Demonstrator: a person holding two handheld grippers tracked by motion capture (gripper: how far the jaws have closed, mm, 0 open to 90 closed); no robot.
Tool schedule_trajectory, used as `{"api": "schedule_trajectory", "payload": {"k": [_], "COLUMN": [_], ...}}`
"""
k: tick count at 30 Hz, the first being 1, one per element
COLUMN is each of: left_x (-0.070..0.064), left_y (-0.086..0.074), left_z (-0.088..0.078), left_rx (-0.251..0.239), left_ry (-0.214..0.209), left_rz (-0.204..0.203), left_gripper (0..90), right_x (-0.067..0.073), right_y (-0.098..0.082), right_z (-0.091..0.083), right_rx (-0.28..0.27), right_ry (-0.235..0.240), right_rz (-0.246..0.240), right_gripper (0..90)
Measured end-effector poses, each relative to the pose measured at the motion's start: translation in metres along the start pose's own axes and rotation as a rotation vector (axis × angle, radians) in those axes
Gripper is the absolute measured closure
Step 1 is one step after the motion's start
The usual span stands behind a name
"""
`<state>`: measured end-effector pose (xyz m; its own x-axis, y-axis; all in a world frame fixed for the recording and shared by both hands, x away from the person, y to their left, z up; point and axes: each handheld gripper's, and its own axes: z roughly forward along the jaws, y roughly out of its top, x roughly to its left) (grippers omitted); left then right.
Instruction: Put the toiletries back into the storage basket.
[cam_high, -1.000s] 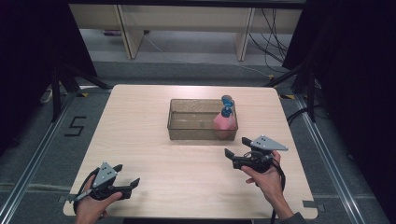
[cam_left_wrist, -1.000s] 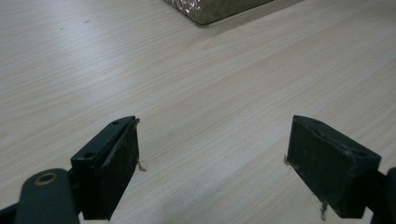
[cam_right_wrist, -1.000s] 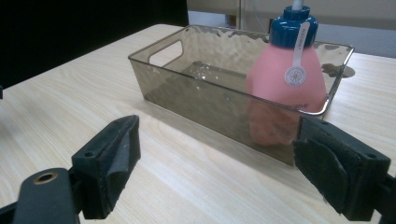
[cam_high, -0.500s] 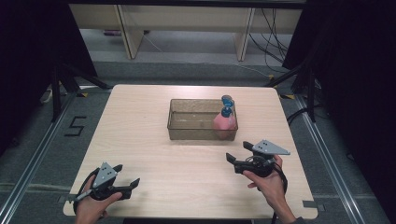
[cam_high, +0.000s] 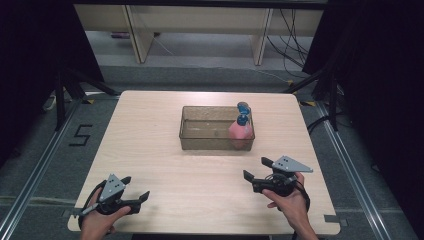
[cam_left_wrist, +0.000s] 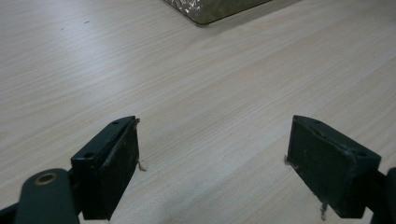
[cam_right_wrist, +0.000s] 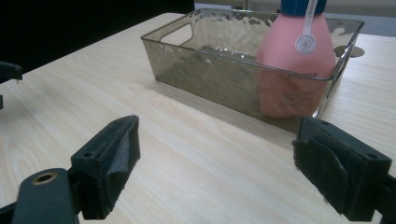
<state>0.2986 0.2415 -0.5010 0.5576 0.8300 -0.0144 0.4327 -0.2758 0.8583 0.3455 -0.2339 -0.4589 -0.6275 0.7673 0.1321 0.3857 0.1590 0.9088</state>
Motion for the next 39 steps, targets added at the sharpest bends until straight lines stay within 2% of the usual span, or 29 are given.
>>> {"api": "schedule_trajectory", "payload": {"k": [1,2,3,4,6,7,9,10,12,13,14,15,19,20,21,22,24,25,26,27,28,29,30,31,35,36,37,38,39], "left_x": [0.000,0.001,0.001,0.001,0.001,0.001,0.001,0.001,0.001,0.001,0.001,0.000,0.001,0.000,0.000,0.000,0.000,0.000,0.000,0.001,0.000,0.000,0.000,0.001,0.000,0.000,0.000,0.000,0.000], "left_y": [0.000,0.000,0.000,0.000,0.000,0.000,0.000,0.000,0.000,0.000,0.000,0.000,-0.001,-0.001,-0.001,-0.001,-0.001,-0.001,-0.001,-0.001,-0.001,-0.001,-0.001,-0.001,-0.001,-0.001,-0.001,-0.002,-0.002], "left_z": [0.000,-0.001,-0.001,-0.001,-0.001,-0.001,-0.001,-0.001,-0.001,-0.002,-0.002,-0.002,-0.002,-0.002,-0.002,-0.002,-0.002,-0.002,-0.002,-0.002,-0.002,-0.002,-0.002,-0.003,-0.002,-0.002,-0.002,-0.002,-0.002], "left_rx": [-0.001,0.009,0.008,0.009,0.010,0.010,0.013,0.011,0.013,0.012,0.011,0.010,0.010,0.010,0.013,0.004,0.005,0.006,0.006,0.017,0.007,0.008,0.008,0.020,0.007,0.009,0.013,0.008,0.009], "left_ry": [0.000,0.002,0.002,0.003,0.002,0.002,0.002,0.003,0.004,0.003,0.003,0.002,0.002,0.002,0.002,0.000,0.000,0.000,0.000,0.002,0.000,0.000,-0.001,0.001,0.000,0.000,0.001,0.000,0.001], "left_rz": [0.000,0.011,0.009,0.009,0.009,0.010,0.012,0.010,0.011,0.013,0.012,0.010,0.010,0.009,0.011,0.001,0.002,0.002,0.002,0.014,0.003,0.004,0.004,0.017,0.001,0.004,0.007,0.003,0.003], "left_gripper": [16.3,16.3,16.3,16.3,16.3,16.3,16.3,16.3,16.3,16.3,16.3,16.3,16.3,16.3,16.3,16.3,16.3,16.3,16.3,16.3,16.3,16.3,16.3,16.3,16.3,16.3,16.3,16.3,16.3], "right_x": [0.000,-0.001,0.001,0.000,0.001,0.003,0.000,0.002,0.002,0.004,0.003,0.004,0.004,0.007,0.004,0.005,0.004,0.006,0.005,0.005,0.005,0.008,0.009,0.005,0.007,0.005,0.009,0.005,0.008], "right_y": [-0.001,-0.001,-0.002,-0.002,-0.004,-0.006,-0.007,-0.008,-0.010,-0.011,-0.012,-0.013,-0.015,-0.016,-0.017,-0.018,-0.020,-0.021,-0.021,-0.022,-0.023,-0.024,-0.025,-0.025,-0.028,-0.029,-0.030,-0.030,-0.032], "right_z": [-0.001,-0.002,-0.003,-0.003,-0.004,-0.004,-0.006,-0.006,-0.005,-0.005,-0.006,-0.006,-0.009,-0.009,-0.008,-0.010,-0.010,-0.010,-0.011,-0.012,-0.012,-0.012,-0.014,-0.014,-0.017,-0.017,-0.017,-0.018,-0.019], "right_rx": [0.001,-0.002,0.009,-0.001,0.010,0.002,0.015,0.023,0.018,0.027,0.032,0.031,0.038,0.046,0.026,0.041,0.039,0.033,0.045,0.059,0.053,0.066,0.079,0.063,0.092,0.083,0.089,0.082,0.094], "right_ry": [0.000,-0.008,0.006,-0.005,0.006,0.011,-0.001,0.006,0.008,0.023,0.018,0.021,0.017,0.022,0.016,0.015,0.020,0.021,0.020,0.022,0.024,0.039,0.035,0.018,0.025,0.016,0.034,0.014,0.028], "right_rz": [0.004,-0.020,0.000,-0.023,-0.006,0.020,-0.021,0.000,-0.011,0.023,0.007,0.022,0.005,0.048,0.014,0.033,0.016,0.039,0.012,0.013,0.014,0.052,0.055,-0.001,0.029,0.000,0.050,0.000,0.045], "right_gripper": [15.7,15.6,15.7,15.7,15.6,15.6,15.6,15.7,15.7,15.7,15.7,15.7,15.6,15.7,15.7,15.7,15.7,15.6,15.6,15.6,15.6,15.6,15.6,15.6,15.6,15.6,15.6,15.6,15.6]}}
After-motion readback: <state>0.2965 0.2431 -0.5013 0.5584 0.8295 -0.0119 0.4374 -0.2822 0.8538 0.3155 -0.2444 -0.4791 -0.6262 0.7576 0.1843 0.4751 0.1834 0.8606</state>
